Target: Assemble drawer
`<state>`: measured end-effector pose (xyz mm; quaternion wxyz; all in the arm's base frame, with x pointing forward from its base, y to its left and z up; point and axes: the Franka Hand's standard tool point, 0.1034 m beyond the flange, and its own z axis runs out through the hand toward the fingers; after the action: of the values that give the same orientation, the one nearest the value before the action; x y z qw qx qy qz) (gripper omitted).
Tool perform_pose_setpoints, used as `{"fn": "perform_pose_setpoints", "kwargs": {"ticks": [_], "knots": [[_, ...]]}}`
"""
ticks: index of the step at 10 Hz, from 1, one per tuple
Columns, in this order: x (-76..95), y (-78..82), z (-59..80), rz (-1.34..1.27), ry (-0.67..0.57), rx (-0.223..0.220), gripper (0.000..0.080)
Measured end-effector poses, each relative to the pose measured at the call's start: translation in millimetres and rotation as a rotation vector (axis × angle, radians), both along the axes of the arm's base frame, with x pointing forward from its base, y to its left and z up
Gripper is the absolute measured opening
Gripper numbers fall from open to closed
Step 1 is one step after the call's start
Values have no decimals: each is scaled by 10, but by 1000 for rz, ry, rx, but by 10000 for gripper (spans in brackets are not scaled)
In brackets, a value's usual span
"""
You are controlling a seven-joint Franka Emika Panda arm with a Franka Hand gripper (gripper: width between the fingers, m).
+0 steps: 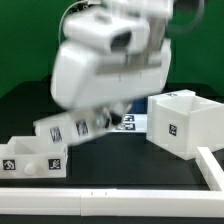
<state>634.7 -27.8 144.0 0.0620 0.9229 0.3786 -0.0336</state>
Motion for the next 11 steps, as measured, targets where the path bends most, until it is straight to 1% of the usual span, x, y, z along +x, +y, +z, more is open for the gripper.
{"fn": "perform_pose_setpoints", "kwargs": {"ticks": [1, 2, 3, 4, 5, 6, 7, 8, 9, 10, 11], "knots": [[-192, -75, 166, -74, -38, 62, 166], [-384, -128, 203, -103, -63, 87, 166], [-394, -193, 151, -88, -152, 111, 166], [-403, -264, 119, -86, -181, 130, 166], [-372, -320, 130, -72, -216, 138, 166], [-357, -428, 123, -60, -276, 147, 166], [-413, -534, 116, -67, -310, 155, 166], [-585, -604, 161, -166, -298, 196, 166], [-747, -666, 250, -221, -288, 226, 166], [-817, -777, 290, -219, -332, 239, 166], [-830, -875, 271, -216, -397, 228, 166]]}}
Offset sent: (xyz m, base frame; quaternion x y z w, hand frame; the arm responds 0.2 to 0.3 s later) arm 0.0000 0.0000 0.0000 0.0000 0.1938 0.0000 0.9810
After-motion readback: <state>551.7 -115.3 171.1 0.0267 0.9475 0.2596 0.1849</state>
